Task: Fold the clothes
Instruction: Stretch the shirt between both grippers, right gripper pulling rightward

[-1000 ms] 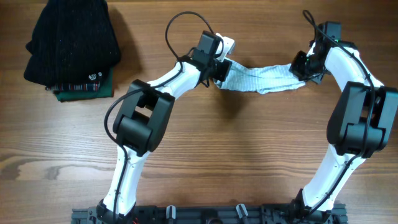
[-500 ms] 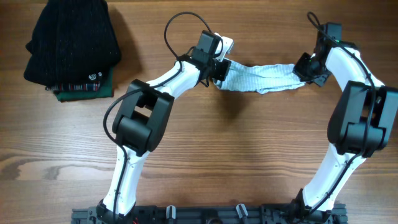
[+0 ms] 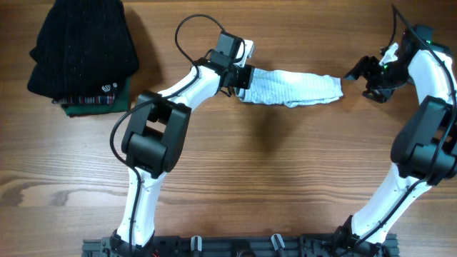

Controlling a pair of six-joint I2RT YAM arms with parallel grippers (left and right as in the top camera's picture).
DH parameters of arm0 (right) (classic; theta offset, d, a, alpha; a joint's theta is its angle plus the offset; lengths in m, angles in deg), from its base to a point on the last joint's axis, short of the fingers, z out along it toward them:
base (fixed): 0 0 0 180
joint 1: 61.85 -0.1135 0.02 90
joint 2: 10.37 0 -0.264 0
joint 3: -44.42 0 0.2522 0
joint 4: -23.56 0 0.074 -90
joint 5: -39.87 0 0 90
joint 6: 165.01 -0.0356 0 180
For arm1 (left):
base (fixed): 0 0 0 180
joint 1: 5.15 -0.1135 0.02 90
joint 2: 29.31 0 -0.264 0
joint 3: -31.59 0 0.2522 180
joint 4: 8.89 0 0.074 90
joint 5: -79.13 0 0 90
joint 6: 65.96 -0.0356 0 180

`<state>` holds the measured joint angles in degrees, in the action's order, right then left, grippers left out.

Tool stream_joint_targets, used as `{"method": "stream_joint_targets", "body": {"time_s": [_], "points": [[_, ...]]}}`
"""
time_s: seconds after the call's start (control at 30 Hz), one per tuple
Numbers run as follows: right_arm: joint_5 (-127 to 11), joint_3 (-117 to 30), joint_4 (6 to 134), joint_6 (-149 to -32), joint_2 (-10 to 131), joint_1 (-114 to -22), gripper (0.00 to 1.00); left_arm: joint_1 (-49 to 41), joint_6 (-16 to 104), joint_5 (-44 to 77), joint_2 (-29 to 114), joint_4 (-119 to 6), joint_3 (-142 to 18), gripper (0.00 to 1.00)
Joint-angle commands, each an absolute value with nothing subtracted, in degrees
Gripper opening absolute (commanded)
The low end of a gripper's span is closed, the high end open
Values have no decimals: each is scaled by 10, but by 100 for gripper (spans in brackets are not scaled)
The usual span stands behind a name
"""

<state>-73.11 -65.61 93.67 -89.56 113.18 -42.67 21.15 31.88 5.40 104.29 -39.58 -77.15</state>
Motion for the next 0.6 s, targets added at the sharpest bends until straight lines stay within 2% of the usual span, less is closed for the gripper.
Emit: {"method": "stream_joint_targets", "body": {"time_s": [0.0, 0.17, 0.57], "points": [[-812, -648, 942, -856, 1134, -431, 78, 211, 324, 6, 1069, -413, -741, 4], [-863, -618, 939, -840, 1134, -432, 76, 212, 324, 6, 1069, -414, -741, 4], [-856, -538, 889, -852, 1134, -435, 67, 212, 324, 6, 1069, -413, -741, 4]]}}
